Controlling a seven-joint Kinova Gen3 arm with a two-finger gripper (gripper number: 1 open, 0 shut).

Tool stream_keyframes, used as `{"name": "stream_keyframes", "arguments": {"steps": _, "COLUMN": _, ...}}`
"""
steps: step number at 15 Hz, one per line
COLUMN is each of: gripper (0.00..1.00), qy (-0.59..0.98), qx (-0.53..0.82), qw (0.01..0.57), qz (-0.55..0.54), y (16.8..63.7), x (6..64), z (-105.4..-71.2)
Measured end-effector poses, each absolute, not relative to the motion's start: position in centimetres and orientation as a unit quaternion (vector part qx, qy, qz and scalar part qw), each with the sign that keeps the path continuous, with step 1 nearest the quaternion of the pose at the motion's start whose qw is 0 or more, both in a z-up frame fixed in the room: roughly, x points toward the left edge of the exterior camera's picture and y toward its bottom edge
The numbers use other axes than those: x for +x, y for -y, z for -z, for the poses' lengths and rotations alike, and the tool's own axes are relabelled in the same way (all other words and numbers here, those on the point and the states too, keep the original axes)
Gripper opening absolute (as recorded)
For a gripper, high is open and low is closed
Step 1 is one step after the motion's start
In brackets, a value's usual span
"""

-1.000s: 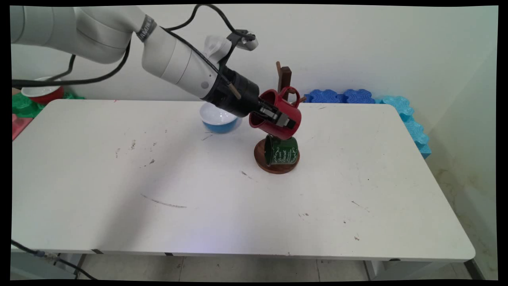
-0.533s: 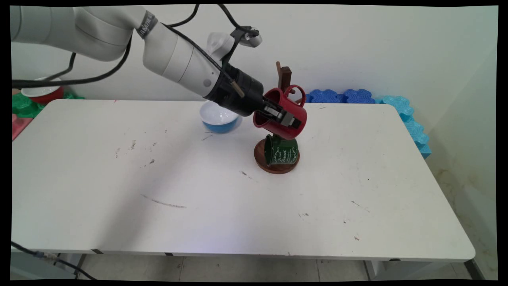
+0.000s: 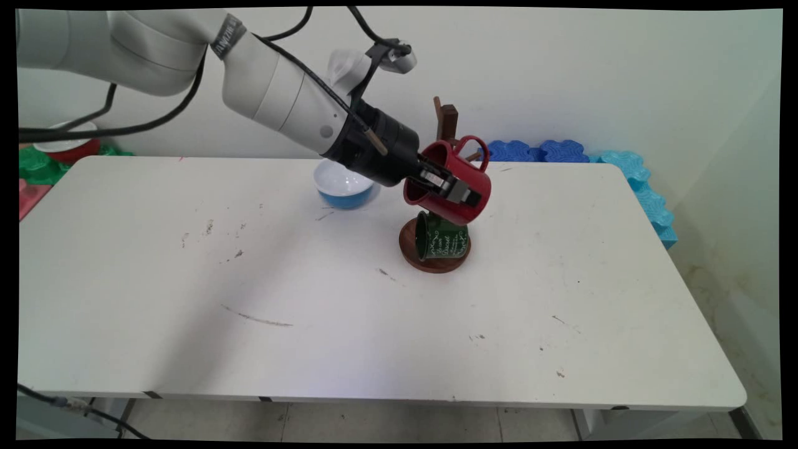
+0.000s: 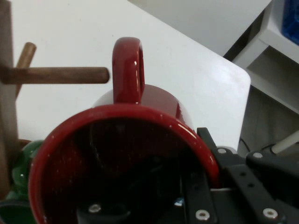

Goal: Place the picked object on the table

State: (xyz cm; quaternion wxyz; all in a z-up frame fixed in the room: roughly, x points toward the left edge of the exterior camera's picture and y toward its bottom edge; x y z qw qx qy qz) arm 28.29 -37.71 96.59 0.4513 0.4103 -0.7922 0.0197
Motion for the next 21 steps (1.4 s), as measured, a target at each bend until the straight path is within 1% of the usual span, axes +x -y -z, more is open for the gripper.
{"name": "stream_keyframes", "arguments": {"steps": 11, "gripper": 0.0, "qy": 0.801, "qx": 0.393, "qw": 0.452, "qz": -0.007, "y": 35.4, "x": 28.2, "z": -97.6}}
{"name": "stream_keyframes", "arguments": {"steps": 21, "gripper": 0.0, "qy": 0.839, "qx": 0.344, "qw": 0.422, "qz": -0.022, "y": 32.7, "x": 32.1, "z": -97.9}}
